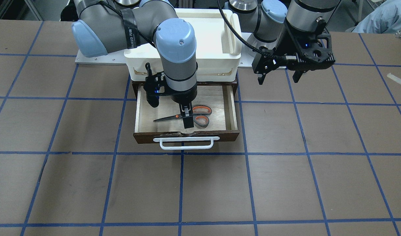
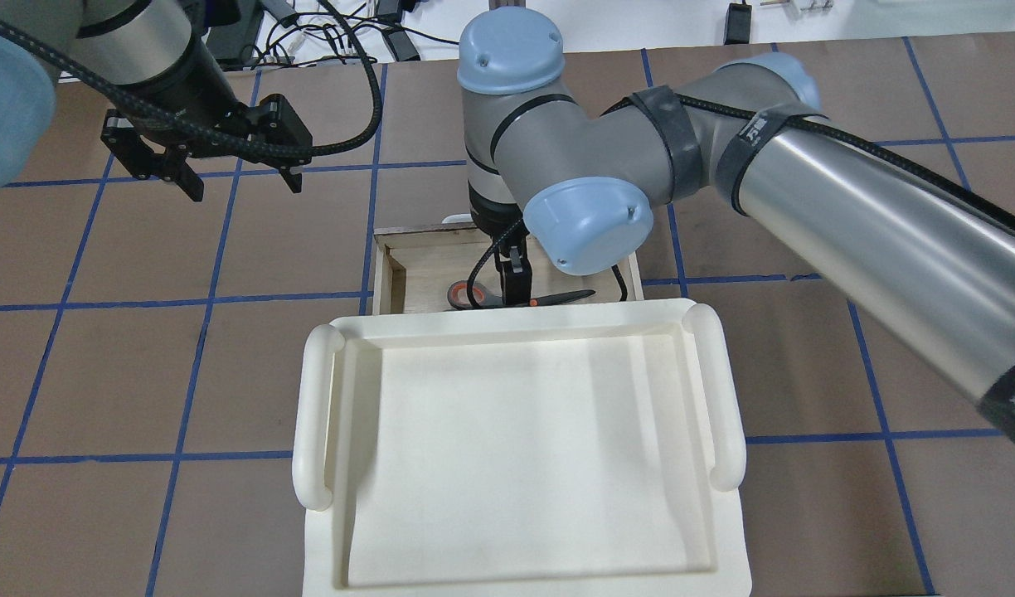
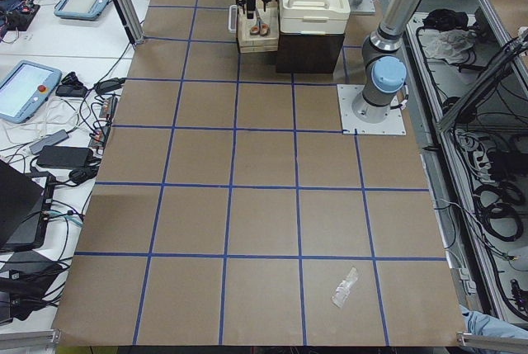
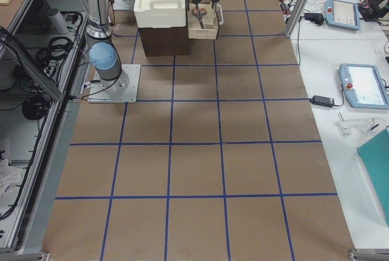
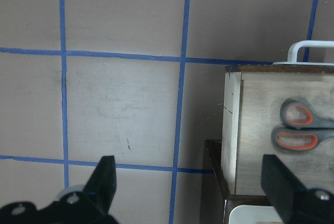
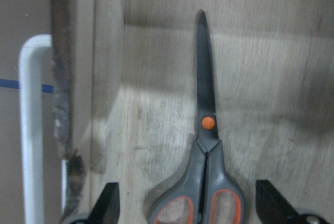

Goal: Put scissors in drawer and close it
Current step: 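Raise the right gripper away while the left gripper moves toward the drawer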

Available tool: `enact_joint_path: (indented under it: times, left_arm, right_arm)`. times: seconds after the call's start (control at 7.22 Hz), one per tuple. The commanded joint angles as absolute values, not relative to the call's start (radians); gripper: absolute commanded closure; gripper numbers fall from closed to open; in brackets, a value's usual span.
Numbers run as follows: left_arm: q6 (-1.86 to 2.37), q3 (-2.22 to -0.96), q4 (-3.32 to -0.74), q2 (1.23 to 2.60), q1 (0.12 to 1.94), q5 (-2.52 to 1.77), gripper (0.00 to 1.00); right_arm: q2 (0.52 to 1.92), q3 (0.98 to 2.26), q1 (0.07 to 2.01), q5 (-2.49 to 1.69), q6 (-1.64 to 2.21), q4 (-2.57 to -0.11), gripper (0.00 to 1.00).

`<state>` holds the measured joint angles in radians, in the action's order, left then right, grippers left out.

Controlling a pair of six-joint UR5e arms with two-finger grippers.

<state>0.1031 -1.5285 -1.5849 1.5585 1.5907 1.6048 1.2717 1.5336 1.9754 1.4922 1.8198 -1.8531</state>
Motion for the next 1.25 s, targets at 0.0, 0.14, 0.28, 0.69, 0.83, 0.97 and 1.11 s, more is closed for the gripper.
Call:
enact_joint_path:
  times: [0.0, 0.14, 0.28, 0.69, 0.83, 0.97, 1.11]
  left_arm:
    - [0.244, -1.529, -1.579, 1.584, 1.601, 1.591, 0.0]
    - [0.324, -1.532, -1.577, 1.598, 1.629, 1.592, 0.0]
    - [0.33, -1.532, -1.536, 1.609, 1.643, 1.592, 0.0]
    - [0.235, -1.535, -1.516, 1.615, 1.643, 1.592, 0.0]
    - [0.212, -1.536, -1.485, 1.629, 1.643, 1.592, 0.0]
    - [0.201, -1.525, -1.394, 1.672, 1.643, 1.591, 0.0]
    - [0.195, -1.514, -1.353, 1.725, 1.643, 1.592, 0.0]
  right_arm:
    - [1.333, 1.464, 1.903, 1.508, 1.644, -1.739, 0.03]
    - [1.383, 1.463, 1.803, 1.508, 1.488, -1.642, 0.03]
    - [1.437, 1.465, 1.698, 1.508, 1.3, -1.568, 0.02]
    - [1.488, 1.471, 1.575, 1.569, 0.712, -1.489, 0.0]
    - [1.496, 1.491, 1.575, 1.633, 0.56, -1.493, 0.0]
    - [1.511, 1.506, 1.575, 1.65, 0.391, -1.5, 0.0]
    - [1.531, 1.514, 1.578, 1.648, 0.362, -1.496, 0.0]
